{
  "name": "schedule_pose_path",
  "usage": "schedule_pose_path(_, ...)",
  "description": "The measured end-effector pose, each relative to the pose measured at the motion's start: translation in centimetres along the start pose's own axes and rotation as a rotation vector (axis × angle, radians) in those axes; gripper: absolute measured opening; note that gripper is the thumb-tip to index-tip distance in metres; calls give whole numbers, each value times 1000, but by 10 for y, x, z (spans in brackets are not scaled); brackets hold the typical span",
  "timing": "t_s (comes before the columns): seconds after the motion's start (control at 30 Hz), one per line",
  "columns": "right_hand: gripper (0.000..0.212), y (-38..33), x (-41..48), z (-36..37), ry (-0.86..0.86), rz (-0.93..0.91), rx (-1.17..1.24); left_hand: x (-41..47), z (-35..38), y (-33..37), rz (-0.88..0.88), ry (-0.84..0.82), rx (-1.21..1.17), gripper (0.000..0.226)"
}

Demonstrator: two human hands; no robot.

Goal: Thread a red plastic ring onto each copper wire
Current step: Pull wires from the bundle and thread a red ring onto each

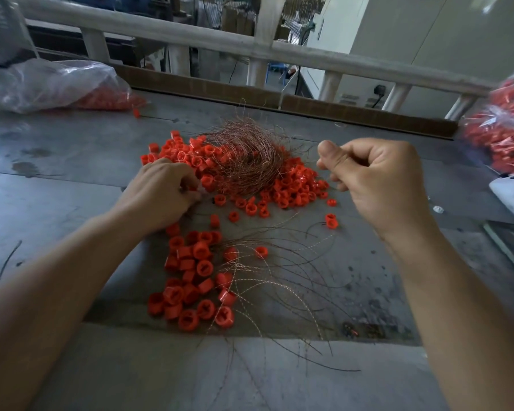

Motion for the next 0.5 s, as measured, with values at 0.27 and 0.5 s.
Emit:
schedule_pose_path(0.27, 30, 16, 4, -2, 38, 42, -58, -10, -20, 8, -13, 68, -81, 7)
schedule_pose_path(0.5, 33, 16, 3, 2, 5, 27, -111, -22, -63, 1, -115, 249, -230, 8)
Point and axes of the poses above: each hand's wrist, its own x-axis towards the middle knuckle, its own z-axis out of the palm, y = z × x, the point moved 8 cm from there along x, towards the middle knuckle
